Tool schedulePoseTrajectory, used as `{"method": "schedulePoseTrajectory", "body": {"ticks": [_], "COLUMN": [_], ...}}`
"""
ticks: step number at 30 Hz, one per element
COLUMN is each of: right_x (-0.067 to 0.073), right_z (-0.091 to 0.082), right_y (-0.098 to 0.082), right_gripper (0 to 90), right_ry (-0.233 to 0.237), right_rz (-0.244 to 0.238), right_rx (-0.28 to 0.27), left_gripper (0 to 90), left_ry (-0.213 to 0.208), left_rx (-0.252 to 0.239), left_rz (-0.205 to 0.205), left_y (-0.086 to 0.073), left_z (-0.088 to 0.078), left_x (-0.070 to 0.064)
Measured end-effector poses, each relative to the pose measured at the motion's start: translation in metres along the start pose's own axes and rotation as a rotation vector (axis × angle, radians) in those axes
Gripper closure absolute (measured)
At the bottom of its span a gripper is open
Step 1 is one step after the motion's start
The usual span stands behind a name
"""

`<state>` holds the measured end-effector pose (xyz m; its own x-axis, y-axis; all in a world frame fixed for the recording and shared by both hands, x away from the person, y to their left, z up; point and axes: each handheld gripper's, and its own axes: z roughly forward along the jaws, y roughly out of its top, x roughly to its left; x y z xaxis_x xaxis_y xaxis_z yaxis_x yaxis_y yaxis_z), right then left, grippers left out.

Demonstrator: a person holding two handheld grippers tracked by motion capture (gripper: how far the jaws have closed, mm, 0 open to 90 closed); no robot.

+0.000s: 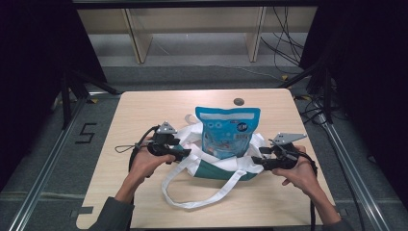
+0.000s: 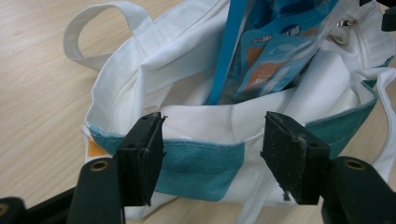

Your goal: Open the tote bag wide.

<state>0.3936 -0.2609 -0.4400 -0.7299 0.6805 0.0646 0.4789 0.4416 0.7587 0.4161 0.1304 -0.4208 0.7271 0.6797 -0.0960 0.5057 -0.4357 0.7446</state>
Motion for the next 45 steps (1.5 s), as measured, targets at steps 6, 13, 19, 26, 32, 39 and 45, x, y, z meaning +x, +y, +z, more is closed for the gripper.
{"method": "schedulePoseTrajectory", "body": {"ticks": [6,13,19,26,32,39,45], "right_x": [-0.001,-0.002,-0.005,-0.007,-0.005,-0.003,0.000], "right_z": [0.000,-0.001,-0.007,-0.011,-0.013,-0.015,-0.021], "right_y": [-0.001,-0.005,-0.008,-0.015,-0.020,-0.023,-0.027], "right_gripper": [46.6,42.5,40.4,39.6,39.2,38.9,38.2], "right_ry": [-0.012,-0.007,-0.001,-0.003,-0.004,-0.023,-0.031], "right_rz": [0.004,0.037,0.065,0.064,0.062,0.056,0.026], "right_rx": [-0.008,-0.003,-0.008,-0.031,-0.040,-0.044,-0.070], "left_gripper": [35.3,32.7,31.8,27.4,21.8,17.4,16.9], "left_ry": [0.007,0.006,0.012,0.018,0.010,0.010,0.006], "left_rx": [-0.004,-0.013,-0.018,-0.020,-0.027,-0.050,-0.044], "left_rz": [-0.008,-0.007,-0.012,-0.011,-0.029,-0.049,-0.038], "left_y": [-0.007,-0.017,-0.026,-0.035,-0.046,-0.058,-0.070], "left_z": [-0.002,-0.006,-0.010,-0.016,-0.022,-0.028,-0.031], "left_x": [0.000,0.000,0.000,-0.005,-0.007,-0.010,-0.016]}}
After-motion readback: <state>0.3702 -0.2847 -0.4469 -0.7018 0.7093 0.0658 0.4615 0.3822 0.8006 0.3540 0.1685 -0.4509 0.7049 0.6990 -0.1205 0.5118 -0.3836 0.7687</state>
